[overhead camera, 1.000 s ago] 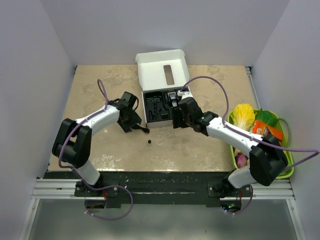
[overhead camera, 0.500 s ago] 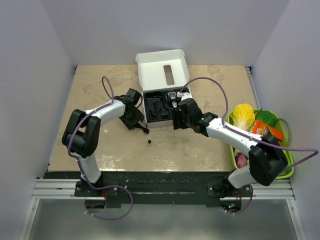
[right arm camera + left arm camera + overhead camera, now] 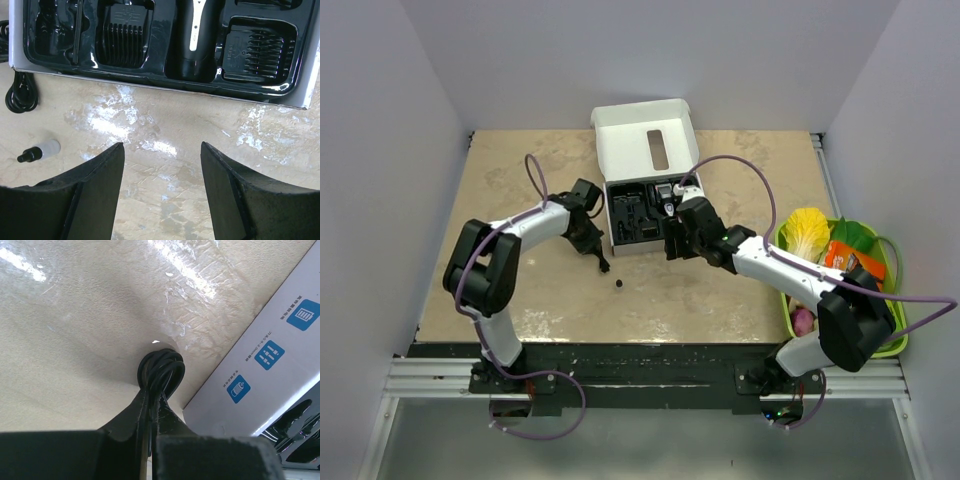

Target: Sort the hair-cutting tools

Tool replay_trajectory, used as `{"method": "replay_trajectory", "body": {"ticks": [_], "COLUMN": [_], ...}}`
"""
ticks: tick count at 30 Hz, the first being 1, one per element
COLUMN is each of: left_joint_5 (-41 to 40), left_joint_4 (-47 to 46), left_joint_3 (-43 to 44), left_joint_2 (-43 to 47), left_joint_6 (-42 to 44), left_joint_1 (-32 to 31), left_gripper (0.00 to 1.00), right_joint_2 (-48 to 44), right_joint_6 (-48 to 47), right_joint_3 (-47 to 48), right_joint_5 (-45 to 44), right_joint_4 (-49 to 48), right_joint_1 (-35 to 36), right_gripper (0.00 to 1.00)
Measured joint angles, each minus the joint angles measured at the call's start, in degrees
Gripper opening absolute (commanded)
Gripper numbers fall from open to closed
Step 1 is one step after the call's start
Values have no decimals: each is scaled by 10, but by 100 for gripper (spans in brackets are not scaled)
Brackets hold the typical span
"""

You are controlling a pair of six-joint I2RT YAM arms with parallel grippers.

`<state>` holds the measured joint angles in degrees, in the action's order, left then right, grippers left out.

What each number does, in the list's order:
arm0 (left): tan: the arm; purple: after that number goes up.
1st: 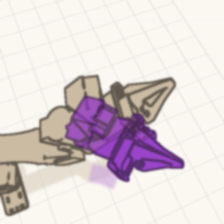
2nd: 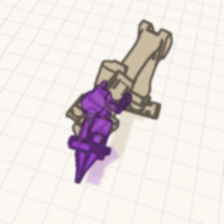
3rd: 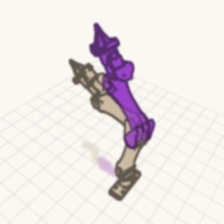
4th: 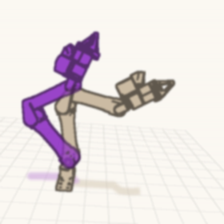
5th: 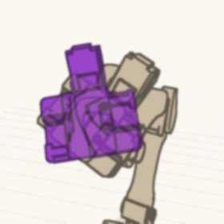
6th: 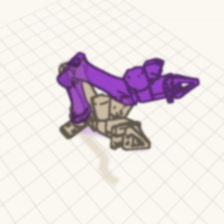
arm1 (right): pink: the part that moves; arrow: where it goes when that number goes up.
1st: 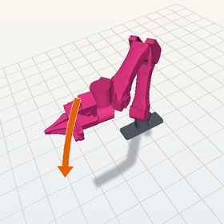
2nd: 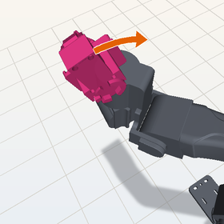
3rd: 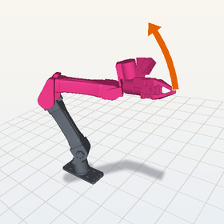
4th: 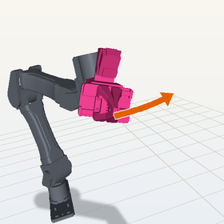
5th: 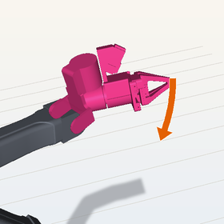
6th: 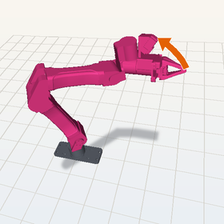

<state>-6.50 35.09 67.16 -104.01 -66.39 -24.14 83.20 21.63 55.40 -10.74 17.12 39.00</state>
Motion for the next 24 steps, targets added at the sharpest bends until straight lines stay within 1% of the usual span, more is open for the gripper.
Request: {"method": "replay_trajectory", "body": {"ticks": [6, 12, 14, 19, 24], "left_joint_5": [0, -5, -8, -14, -16], "left_joint_4": [1, 39, 55, 78, 100], "left_joint_3": [-4, 9, 33, 127, 231], "left_joint_2": [8, 52, 68, 96, 82], "left_joint_6": [21, 82, 110, 196, 291], "left_joint_1": [0, 0, 0, 0, 0], "left_gripper": [0, 0, 0, 0, 0], "right_joint_2": [-7, -28, -31, -31, -31], "right_joint_6": [5, 8, 9, 11, 10], "right_joint_3": [-1, -1, -1, 0, 14], "right_joint_5": [0, -2, -2, -3, -7], "right_joint_4": [5, 19, 21, 29, 42], "right_joint_1": [3, 9, 10, 12, 12], "right_gripper": [65, 65, 65, 65, 65]}}
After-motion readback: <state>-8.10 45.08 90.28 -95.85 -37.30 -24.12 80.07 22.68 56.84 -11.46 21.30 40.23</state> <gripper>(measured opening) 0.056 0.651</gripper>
